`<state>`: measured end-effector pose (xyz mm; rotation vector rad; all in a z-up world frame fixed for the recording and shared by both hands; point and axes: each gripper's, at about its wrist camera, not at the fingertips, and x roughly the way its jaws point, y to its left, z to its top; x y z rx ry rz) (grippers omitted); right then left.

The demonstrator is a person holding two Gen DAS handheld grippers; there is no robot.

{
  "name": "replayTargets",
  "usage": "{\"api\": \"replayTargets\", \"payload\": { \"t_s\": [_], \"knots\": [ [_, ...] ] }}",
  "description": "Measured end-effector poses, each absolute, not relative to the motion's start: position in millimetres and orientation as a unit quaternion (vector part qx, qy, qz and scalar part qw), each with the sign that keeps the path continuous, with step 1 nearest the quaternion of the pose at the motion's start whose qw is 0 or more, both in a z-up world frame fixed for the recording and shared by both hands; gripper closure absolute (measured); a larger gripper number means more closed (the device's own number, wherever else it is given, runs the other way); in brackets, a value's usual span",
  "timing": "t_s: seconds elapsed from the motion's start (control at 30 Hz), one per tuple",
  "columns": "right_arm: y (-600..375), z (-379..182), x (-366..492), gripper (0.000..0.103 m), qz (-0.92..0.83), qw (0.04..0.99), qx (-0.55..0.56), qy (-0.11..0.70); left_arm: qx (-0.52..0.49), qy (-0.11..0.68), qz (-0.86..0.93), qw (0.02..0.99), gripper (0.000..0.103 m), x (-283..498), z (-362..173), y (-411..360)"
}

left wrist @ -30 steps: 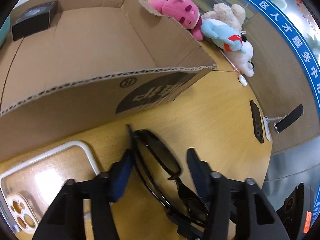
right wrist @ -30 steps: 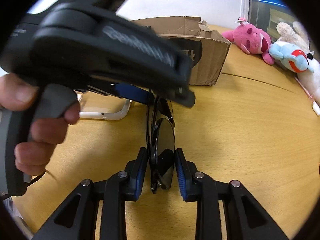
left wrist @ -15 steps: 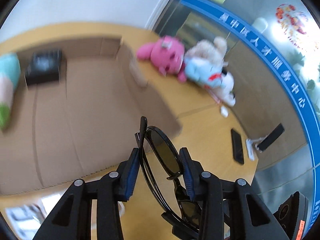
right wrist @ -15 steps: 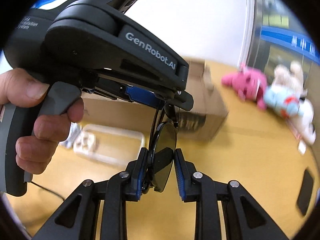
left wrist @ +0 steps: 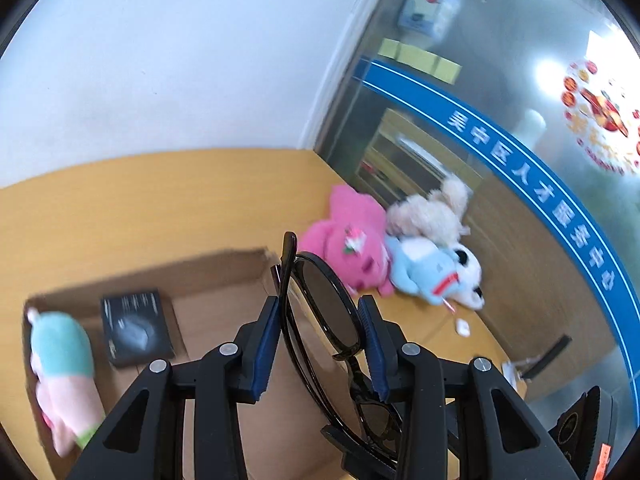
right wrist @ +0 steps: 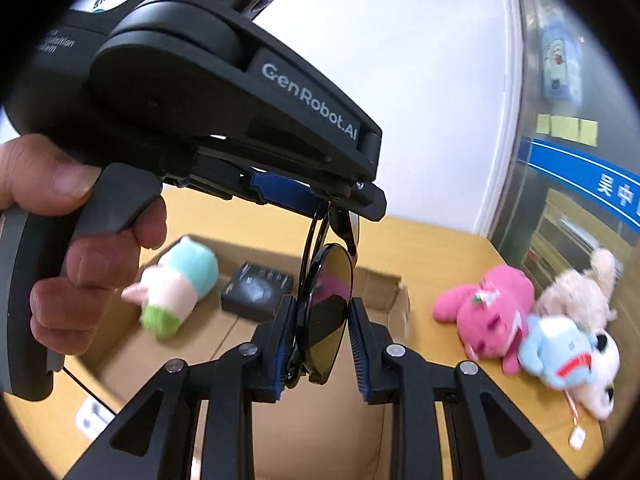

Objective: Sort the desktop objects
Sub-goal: 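Lift the sunglasses with the right gripper and carry them over the box, then lower the sunglasses into the box and open the right gripper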

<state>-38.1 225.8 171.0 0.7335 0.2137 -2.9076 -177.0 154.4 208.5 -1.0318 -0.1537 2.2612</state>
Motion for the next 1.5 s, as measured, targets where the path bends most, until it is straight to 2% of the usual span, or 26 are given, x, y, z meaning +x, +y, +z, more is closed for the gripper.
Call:
{"api": "replayTargets", "payload": {
  "t_s": [0.2,0.37,0.57,0.8,0.9,1.07,1.13,1.3,1.37,1.43,1.5],
  "knots": [
    [231,161,-116,0.078,-0.951,0.082,0.294,0.051,-0.438,-0.061,0.843,0.308,0.066,-260,175,158],
    [243,110,-174,0.077,-0.928,0.085,0.361,0.026,-0.501,-0.059,0.813,0.291,0.068,-321,103,167],
    [255,39,-219,0.078,-0.896,0.076,0.437,0.006,-0.558,-0.076,0.776,0.285,0.07,-360,16,178],
    [263,-18,-231,0.078,-0.867,0.036,0.496,0.002,-0.592,-0.09,0.746,0.29,0.071,-367,-42,193],
    [265,-19,-229,0.078,-0.868,0.026,0.497,0.003,-0.59,-0.105,0.742,0.3,0.07,-367,-46,191],
    [263,-21,-222,0.077,-0.867,0.012,0.497,0.013,-0.597,-0.124,0.739,0.286,0.063,-365,-38,185],
    [263,-21,-219,0.077,-0.866,0.007,0.5,0.013,-0.586,-0.14,0.746,0.282,0.053,-361,-26,172],
    [267,-19,-211,0.074,-0.859,-0.001,0.511,-0.001,-0.541,-0.14,0.782,0.276,0.05,-332,20,134],
    [268,-14,-203,0.067,-0.859,0.004,0.512,-0.009,-0.523,-0.135,0.799,0.265,0.048,-318,38,113],
    [269,-1,-191,0.045,-0.866,-0.001,0.5,-0.002,-0.499,-0.121,0.82,0.253,0.047,-299,58,89],
    [271,17,-178,0.04,-0.877,-0.001,0.48,0.007,-0.475,-0.12,0.835,0.249,0.045,-279,76,60]
  ]
}}
